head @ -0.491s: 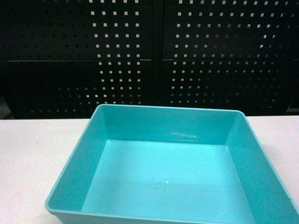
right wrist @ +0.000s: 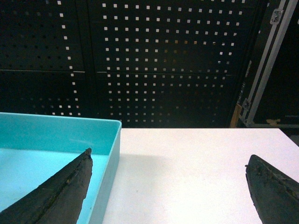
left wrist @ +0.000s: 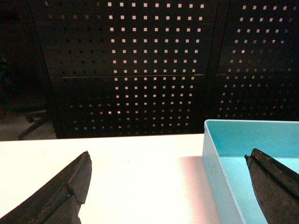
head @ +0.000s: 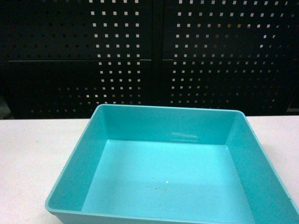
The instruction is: Stack blue boxes stably on right
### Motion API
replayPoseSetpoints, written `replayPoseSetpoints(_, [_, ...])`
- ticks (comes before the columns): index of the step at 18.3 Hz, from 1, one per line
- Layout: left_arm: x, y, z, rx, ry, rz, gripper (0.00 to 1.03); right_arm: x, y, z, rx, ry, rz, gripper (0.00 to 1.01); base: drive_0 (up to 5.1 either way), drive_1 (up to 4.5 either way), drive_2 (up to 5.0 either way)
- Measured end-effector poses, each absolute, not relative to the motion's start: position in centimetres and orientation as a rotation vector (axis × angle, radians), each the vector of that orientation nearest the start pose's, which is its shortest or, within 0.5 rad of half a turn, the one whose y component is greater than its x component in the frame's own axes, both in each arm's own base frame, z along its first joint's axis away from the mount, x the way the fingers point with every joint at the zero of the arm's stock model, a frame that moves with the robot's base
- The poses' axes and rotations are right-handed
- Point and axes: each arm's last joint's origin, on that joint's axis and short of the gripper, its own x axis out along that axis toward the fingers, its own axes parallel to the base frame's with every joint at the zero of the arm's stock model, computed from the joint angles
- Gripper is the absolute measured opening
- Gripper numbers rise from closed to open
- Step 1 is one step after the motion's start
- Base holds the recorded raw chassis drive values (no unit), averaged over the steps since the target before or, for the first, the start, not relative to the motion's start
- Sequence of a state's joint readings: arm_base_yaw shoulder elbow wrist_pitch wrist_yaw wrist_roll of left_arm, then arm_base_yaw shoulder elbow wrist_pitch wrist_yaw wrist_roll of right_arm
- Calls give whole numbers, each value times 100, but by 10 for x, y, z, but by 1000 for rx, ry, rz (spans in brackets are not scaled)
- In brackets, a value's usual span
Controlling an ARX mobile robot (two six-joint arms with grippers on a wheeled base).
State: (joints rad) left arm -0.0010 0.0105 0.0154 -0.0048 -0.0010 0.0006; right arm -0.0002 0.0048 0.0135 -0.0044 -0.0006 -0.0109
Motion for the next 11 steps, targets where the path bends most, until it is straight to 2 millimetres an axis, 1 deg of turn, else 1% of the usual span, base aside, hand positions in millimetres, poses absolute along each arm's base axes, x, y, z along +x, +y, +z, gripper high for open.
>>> replayPoseSetpoints(7, [97,0,168,1,-1,0,98,97,0,167,-11,-4,0,98,0,0,0])
replayPoseSetpoints(8, [98,-2,169,3,-18,21,98,97,0,167,-11,-4,0,98,0,0,0])
replayPoseSetpoints(9, [98,-10,172,0,-44,-4,98,98,-1,169,-17,-21,-3,98,0,0,0])
replayPoseSetpoints(10, [101,-15,172,-2,-40,-30,98,101,-5,173,-27,-57,-5,98,0,0,0])
replayPoseSetpoints(11, [106,-16,172,-1,-28,-13,98,108,-11,173,-33,-41,-9,98,0,0,0])
